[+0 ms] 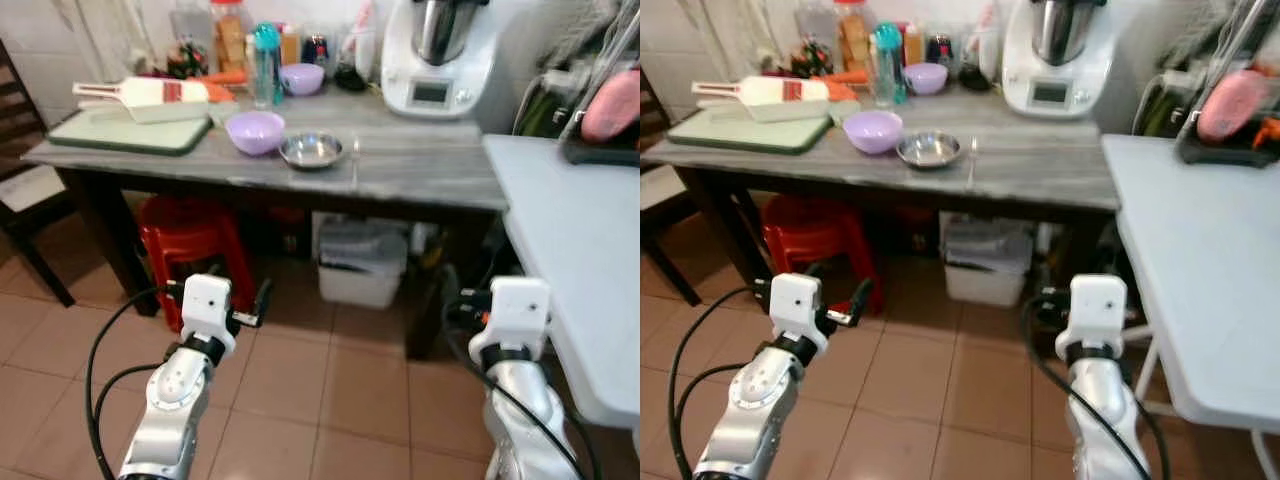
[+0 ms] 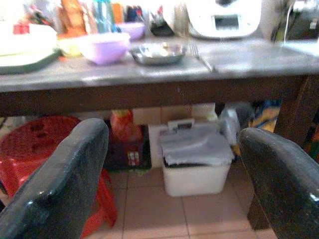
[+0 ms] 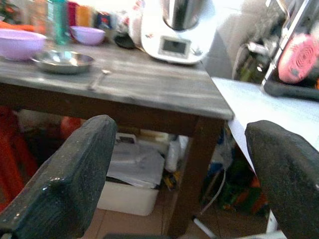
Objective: Setting the table
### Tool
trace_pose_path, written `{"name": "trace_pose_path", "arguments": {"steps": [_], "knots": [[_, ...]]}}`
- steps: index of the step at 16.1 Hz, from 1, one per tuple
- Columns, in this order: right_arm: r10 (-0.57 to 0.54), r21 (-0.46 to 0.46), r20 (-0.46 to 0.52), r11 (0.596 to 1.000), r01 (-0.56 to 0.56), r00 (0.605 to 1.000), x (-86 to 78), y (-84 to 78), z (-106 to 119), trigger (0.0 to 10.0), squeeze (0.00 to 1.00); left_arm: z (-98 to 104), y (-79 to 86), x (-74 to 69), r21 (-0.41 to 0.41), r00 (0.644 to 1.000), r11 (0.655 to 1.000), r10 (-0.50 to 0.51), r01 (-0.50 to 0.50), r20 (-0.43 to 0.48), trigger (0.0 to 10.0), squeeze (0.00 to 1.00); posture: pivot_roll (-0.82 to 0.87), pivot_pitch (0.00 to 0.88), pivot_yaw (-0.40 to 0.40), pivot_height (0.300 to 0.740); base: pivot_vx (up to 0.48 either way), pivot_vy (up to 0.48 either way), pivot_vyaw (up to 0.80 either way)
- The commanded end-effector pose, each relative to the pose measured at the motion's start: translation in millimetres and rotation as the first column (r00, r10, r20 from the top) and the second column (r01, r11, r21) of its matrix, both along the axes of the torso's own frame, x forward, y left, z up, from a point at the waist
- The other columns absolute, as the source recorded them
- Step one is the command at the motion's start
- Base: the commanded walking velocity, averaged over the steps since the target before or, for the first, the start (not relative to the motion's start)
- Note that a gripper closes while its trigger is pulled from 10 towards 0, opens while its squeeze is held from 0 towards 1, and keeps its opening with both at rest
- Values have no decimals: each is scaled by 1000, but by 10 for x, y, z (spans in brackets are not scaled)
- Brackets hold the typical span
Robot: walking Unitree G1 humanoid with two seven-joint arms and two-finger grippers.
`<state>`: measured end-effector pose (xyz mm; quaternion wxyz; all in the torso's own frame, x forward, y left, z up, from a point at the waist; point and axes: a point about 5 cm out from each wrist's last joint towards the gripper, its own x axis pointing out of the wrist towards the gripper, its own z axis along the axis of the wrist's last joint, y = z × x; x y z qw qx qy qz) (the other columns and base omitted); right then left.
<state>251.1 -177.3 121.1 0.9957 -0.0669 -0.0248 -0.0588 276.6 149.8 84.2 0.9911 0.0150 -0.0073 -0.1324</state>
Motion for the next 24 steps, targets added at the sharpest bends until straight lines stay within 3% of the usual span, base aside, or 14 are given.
{"name": "trace_pose_path", "arguments": {"steps": [1, 6, 24], "knots": [[7, -9, 13, 1000, -7, 1000, 24, -8, 38, 10000, 0, 38, 7, -3, -6, 1000, 1000, -12, 13, 20, 10000, 0, -31, 0, 10, 740, 0, 0, 0], [9, -8, 13, 1000, -9, 1000, 38, -8, 38, 10000, 0, 37, -15, 1, 8, 999, 1000, -23, 23, 24, 10000, 0, -28, 0, 10, 740, 0, -118, 0], [12, 0, 5, 1000, -12, 1000, 41, 8, 26, 10000, 0, 14, -78, -24, 5, 998, 998, -66, 66, 9, 10000, 0, -34, 0, 15, 740, 0, -381, 0]]}}
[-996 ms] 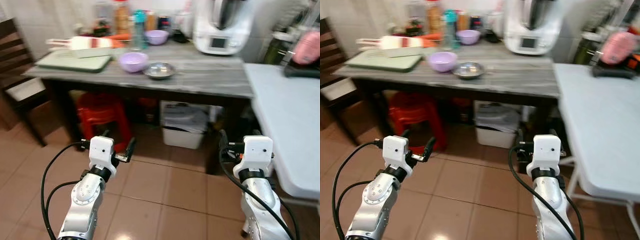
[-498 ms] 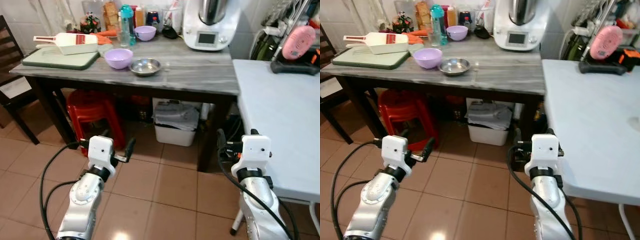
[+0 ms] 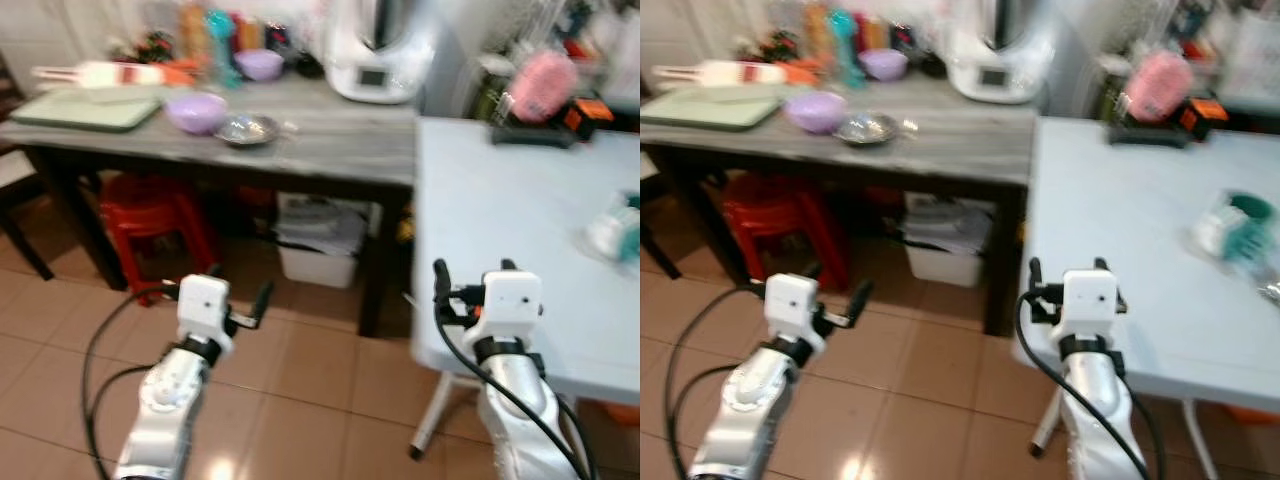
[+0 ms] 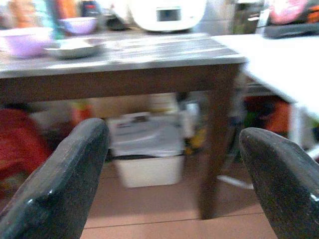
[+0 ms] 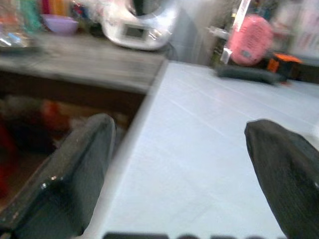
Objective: Setting the table
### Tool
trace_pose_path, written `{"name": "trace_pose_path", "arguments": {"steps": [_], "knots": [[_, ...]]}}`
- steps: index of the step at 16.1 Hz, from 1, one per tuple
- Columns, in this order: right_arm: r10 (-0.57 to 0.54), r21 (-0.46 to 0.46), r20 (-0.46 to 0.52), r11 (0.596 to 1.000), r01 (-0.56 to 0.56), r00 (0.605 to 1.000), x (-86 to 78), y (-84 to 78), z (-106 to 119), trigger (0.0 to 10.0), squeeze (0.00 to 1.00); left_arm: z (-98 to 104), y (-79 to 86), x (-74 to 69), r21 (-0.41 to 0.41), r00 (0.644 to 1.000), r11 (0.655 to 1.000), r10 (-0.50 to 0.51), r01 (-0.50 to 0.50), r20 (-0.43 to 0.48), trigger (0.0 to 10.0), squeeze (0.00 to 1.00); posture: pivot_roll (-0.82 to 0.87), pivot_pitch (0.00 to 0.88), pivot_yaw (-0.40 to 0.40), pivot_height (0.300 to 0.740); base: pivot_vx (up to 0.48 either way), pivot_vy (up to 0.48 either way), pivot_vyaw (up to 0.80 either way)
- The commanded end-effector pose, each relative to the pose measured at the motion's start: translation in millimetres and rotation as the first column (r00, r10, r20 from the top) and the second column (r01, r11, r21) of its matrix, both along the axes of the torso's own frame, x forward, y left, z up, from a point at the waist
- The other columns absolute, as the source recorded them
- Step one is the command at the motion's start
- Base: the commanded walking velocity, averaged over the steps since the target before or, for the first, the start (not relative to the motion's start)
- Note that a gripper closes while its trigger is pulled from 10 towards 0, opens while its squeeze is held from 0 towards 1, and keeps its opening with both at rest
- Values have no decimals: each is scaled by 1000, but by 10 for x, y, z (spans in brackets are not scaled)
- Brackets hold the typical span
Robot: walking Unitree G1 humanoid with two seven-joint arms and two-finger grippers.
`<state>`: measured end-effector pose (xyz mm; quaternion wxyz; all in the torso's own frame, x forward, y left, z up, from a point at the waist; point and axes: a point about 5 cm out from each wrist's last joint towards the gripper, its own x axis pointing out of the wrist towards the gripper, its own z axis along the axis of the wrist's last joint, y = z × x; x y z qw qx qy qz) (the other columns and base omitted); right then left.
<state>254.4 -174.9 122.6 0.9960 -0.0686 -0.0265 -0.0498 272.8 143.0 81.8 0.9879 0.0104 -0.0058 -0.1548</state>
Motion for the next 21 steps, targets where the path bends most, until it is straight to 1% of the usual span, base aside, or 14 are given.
{"name": "trace_pose_path", "arguments": {"steps": [1, 7, 17, 18, 19, 21], "knots": [[-4, 3, 2, 1000, 4, 1000, 11, -16, 11, 10000, 0, 38, -13, 15, 13, 1000, 1000, -21, 21, 14, 10000, 0, -34, 0, 15, 740, 0, -401, 0], [1, 2, 6, 1000, -1, 1000, 35, -11, 20, 10000, 0, 38, -30, 18, 17, 1000, 999, -27, 27, 14, 10000, 0, -31, 0, 13, 740, 0, -435, 0], [-16, 18, -10, 1000, 16, 1000, 20, -22, -19, 10000, 0, 29, -36, 3, 20, 999, 999, -37, 37, 10, 10000, 0, -32, 0, 21, 740, 0, -469, 0], [-18, 19, -13, 1000, 18, 1000, 18, -21, -29, 10000, 0, 18, -43, 1, -22, 999, 999, -36, 36, -4, 10000, 0, -32, 0, 21, 740, 0, 0, 0], [-25, 27, -31, 999, 25, 999, 17, -23, -59, 10000, 0, 18, -50, -1, -7, 998, 998, -56, 56, -1, 10000, 0, -31, 0, 22, 740, 0, 0, 0], [-40, 54, -48, 998, 43, 998, 23, -45, -90, 10000, 0, 10, -81, -19, -27, 994, 993, -112, 112, -3, 10000, 0, -31, 0, 22, 740, 0, 0, 0]]}}
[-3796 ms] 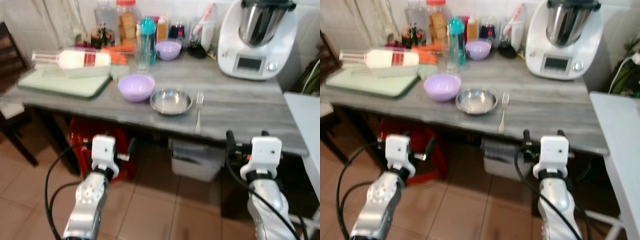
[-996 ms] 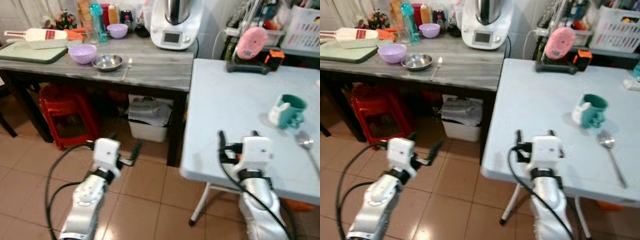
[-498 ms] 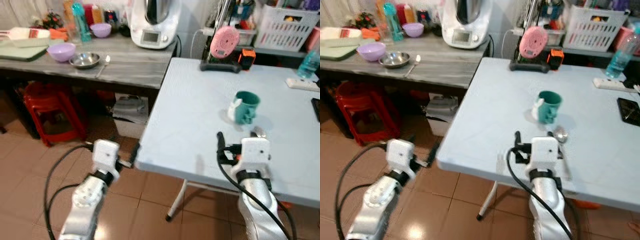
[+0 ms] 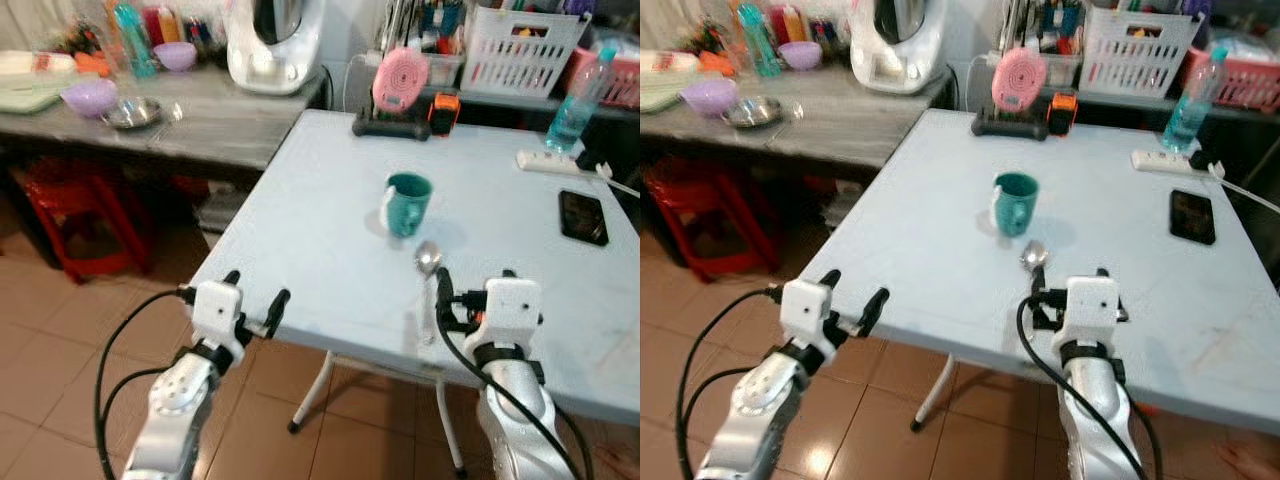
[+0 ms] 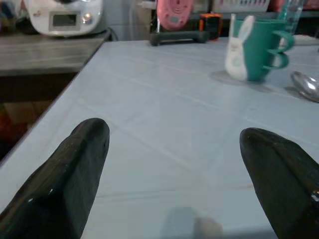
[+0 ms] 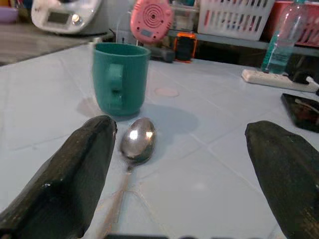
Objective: Setting the table
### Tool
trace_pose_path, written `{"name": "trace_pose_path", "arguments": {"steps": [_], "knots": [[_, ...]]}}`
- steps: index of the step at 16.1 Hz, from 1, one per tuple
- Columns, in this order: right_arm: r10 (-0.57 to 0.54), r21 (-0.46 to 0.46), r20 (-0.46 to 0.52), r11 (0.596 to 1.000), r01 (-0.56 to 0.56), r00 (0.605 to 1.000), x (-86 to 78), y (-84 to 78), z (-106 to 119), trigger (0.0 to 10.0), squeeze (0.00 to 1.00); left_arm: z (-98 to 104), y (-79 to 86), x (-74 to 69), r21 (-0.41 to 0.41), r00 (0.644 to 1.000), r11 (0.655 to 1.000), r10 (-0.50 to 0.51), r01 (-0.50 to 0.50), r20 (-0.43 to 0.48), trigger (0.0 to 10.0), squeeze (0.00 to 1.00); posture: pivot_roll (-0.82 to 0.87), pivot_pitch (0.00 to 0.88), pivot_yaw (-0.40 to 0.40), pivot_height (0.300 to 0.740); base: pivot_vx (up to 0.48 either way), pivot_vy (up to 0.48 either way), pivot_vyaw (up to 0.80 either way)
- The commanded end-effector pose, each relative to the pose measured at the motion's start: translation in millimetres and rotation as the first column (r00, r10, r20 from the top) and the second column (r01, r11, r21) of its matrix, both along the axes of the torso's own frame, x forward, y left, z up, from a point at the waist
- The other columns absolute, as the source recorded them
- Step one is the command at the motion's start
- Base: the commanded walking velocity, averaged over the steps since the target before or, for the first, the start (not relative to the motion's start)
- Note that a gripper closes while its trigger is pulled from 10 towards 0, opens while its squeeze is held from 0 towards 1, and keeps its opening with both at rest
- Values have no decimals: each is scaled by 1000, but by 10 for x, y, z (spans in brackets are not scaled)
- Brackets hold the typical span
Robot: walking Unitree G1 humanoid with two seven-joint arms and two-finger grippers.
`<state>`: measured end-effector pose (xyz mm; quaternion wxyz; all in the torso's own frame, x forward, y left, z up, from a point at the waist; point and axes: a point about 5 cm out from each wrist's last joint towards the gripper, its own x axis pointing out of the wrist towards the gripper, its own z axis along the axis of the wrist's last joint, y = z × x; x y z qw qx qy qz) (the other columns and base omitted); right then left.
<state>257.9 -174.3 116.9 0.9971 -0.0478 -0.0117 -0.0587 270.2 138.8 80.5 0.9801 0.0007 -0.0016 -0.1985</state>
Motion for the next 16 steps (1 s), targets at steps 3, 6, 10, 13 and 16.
{"name": "trace_pose_path", "arguments": {"steps": [3, 6, 10, 13, 16], "knots": [[-17, 4, -53, 1000, 18, 998, 23, -47, -69, 10000, 0, -18, -110, -39, 17, 990, 990, -138, 138, -11, 10000, 0, -32, 0, 21, 740, 0, 0, 0], [-16, 35, -115, 999, 20, 993, 147, -50, -118, 10000, 0, -30, -208, -100, 29, 957, 956, -290, 291, -19, 10000, 0, -32, 0, 21, 740, 0, 0, 0], [19, 73, -177, 997, -6, 984, 388, -10, -145, 10000, 0, -25, -217, -100, 41, 943, 942, -332, 332, -23, 10000, 0, -29, 0, 24, 740, 0, 0, 0], [46, 95, -216, 995, -25, 975, 503, 80, -196, 10000, 0, -15, -244, -102, 29, 929, 928, -371, 371, -24, 10000, 0, -20, 0, 19, 740, 0, 0, 0], [86, 125, -273, 991, -53, 958, 679, 358, -244, 10000, 0, -5, -281, -133, 25, 907, 906, -421, 422, -22, 10000, 0, -10, 0, 11, 740, 0, 0, 0]]}}
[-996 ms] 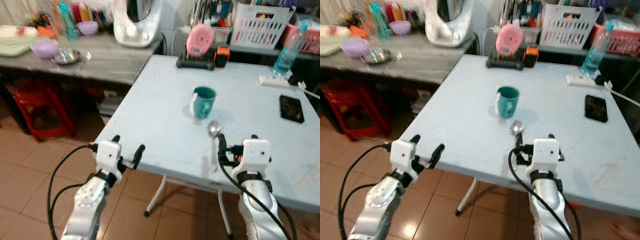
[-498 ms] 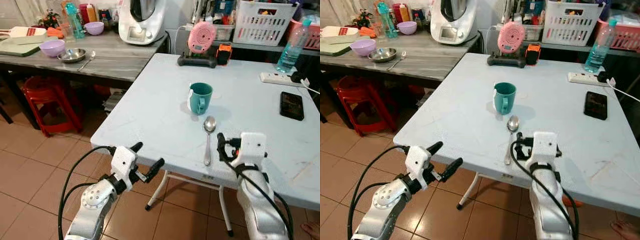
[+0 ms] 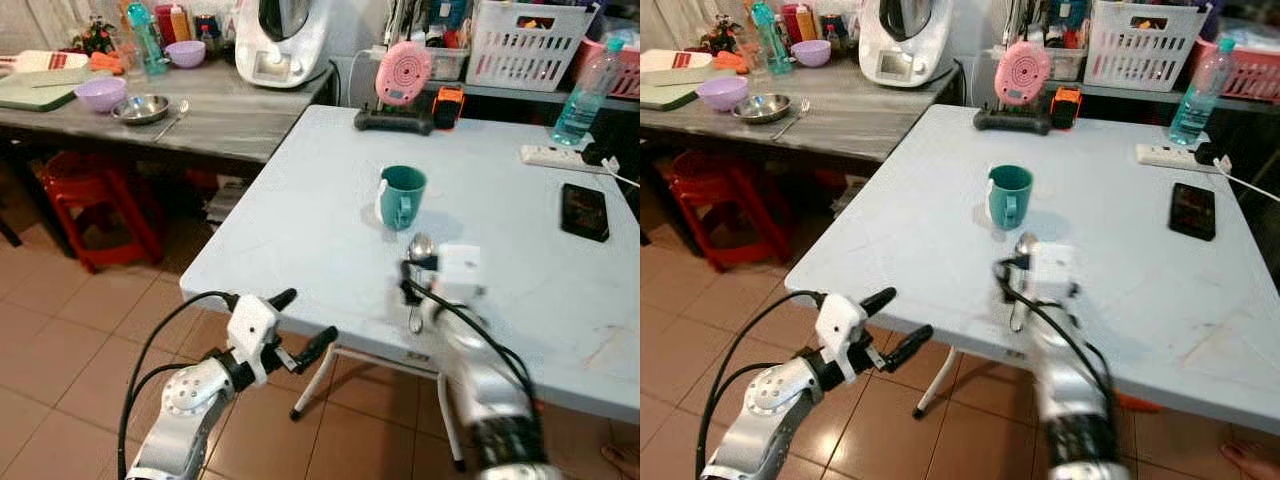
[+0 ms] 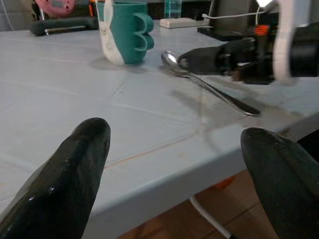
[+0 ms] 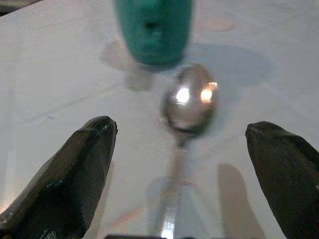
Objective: Setting the table
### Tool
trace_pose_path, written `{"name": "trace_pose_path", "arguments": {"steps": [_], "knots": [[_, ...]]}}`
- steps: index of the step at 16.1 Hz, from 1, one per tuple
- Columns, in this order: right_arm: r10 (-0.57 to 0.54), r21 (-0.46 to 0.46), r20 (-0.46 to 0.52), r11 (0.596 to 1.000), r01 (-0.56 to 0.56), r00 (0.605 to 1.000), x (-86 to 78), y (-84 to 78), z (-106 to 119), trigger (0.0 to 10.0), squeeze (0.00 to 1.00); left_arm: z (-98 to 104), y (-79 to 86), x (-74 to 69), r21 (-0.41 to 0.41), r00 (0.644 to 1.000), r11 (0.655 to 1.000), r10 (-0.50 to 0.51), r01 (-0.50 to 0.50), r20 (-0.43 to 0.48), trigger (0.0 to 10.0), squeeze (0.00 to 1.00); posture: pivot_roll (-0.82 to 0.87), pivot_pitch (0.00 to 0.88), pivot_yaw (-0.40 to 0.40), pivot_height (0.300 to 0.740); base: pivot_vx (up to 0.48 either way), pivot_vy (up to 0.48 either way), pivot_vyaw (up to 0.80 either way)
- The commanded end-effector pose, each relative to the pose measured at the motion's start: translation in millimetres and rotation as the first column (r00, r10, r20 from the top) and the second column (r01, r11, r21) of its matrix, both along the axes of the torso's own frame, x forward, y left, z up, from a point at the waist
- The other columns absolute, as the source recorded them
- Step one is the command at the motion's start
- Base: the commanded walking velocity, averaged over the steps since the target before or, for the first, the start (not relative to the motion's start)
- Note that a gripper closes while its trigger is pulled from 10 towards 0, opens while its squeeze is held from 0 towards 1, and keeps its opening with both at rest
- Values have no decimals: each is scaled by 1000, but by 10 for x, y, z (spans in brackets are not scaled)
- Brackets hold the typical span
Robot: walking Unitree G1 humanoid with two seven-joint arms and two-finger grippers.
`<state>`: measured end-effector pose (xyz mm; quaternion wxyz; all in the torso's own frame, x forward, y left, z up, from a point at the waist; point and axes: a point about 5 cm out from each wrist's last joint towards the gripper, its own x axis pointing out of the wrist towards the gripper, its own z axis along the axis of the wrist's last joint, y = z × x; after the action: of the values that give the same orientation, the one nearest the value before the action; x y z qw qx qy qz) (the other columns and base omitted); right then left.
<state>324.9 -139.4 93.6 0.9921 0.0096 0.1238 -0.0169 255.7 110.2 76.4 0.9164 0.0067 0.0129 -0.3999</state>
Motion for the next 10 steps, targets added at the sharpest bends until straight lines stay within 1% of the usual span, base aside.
{"name": "trace_pose_path", "arguments": {"steps": [1, 3, 5, 6, 7, 8, 10], "knots": [[-4, -14, -26, 1000, 3, 1000, 21, 27, -28, 10000, 0, 34, 3, 6, 9, 1000, 1000, -14, 14, 11, 10000, 0, -10, 0, 11, 740, 0, 0, 0], [-2, -12, -35, 1000, 2, 999, 39, 37, -43, 10000, 0, 30, 2, -2, 10, 1000, 1000, -15, 15, 11, 10000, 0, -9, 0, 10, 740, 0, 0, 0], [-1, -33, -74, 999, -2, 997, 77, 33, -92, 10000, 0, 25, -12, -12, 11, 1000, 1000, -28, 28, 10, 10000, 0, -12, 0, 8, 740, 0, 0, 0], [-9, -25, -93, 1000, 6, 996, 75, 28, -126, 10000, 0, 23, -22, -20, 14, 999, 999, -41, 41, 11, 10000, 0, -12, 0, 9, 740, 0, 0, 0], [-29, -28, -114, 999, 26, 993, 81, 7, -165, 4471, 0, 24, -34, -27, 8, 998, 999, -54, 54, 12, 10000, 0, -15, 0, 6, 740, 0, 0, 0], [-34, -28, -119, 999, 31, 992, 84, 1, -174, 4471, 0, 25, -38, -29, 5, 998, 998, -57, 57, 12, 10000, 0, -15, 0, 6, 740, 0, 0, 0], [-52, -22, -124, 999, 50, 991, 95, -35, -196, 627, 0, 24, -50, -35, 4, 998, 998, -63, 63, 12, 10000, 0, -17, 0, 8, 740, 0, 0, 0]]}}
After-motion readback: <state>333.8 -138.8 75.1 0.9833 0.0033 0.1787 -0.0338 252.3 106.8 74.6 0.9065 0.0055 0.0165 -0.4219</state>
